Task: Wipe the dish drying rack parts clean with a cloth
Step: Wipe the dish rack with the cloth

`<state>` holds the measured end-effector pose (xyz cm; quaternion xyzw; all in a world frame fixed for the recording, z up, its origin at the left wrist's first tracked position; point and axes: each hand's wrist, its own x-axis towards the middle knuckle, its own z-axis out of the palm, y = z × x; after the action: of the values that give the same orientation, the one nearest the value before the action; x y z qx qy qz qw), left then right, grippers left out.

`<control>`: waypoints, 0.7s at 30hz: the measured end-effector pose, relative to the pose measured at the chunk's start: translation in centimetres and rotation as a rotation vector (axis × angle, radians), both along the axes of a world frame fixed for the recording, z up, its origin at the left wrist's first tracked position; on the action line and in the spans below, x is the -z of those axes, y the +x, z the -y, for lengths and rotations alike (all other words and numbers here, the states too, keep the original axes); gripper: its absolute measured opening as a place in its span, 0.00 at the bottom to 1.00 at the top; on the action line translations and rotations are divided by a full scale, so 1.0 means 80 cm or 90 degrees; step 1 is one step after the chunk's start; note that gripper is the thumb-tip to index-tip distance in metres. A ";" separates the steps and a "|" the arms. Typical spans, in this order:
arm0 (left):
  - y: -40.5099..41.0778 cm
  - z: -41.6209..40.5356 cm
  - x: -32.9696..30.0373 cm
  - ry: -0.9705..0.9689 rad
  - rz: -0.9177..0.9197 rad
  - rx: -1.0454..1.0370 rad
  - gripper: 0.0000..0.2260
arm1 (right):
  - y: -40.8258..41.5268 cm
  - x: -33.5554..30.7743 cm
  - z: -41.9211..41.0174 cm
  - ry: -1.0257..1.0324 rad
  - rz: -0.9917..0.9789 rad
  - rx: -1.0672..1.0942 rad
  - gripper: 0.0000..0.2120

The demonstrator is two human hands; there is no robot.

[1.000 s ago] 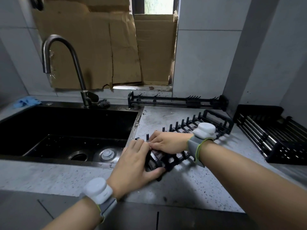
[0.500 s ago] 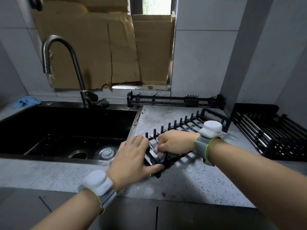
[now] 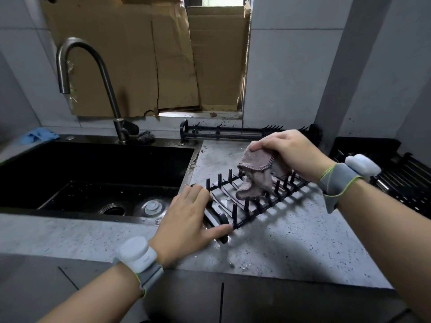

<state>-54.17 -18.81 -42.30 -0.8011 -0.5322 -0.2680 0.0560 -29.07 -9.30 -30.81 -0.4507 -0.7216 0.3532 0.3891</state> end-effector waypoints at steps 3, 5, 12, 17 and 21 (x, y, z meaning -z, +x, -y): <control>-0.005 0.001 -0.001 -0.021 0.011 0.022 0.33 | -0.021 0.010 0.009 0.015 0.040 -0.036 0.12; -0.009 0.001 -0.001 -0.039 0.026 0.037 0.34 | -0.043 0.021 0.012 0.024 0.138 -0.064 0.15; -0.017 0.003 -0.006 -0.065 0.058 0.074 0.31 | -0.088 0.050 0.009 0.022 0.567 -0.158 0.12; -0.045 -0.010 -0.020 -0.085 0.135 0.143 0.23 | -0.068 0.000 0.007 -0.005 0.355 -0.132 0.12; -0.055 -0.035 -0.027 -0.120 0.175 0.125 0.17 | -0.038 -0.041 0.016 0.020 0.018 -0.056 0.11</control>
<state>-58.60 -16.05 -40.15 -0.8067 -0.4772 -0.3279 -0.1187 -32.14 -10.54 -27.52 -0.4174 -0.7516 0.3522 0.3699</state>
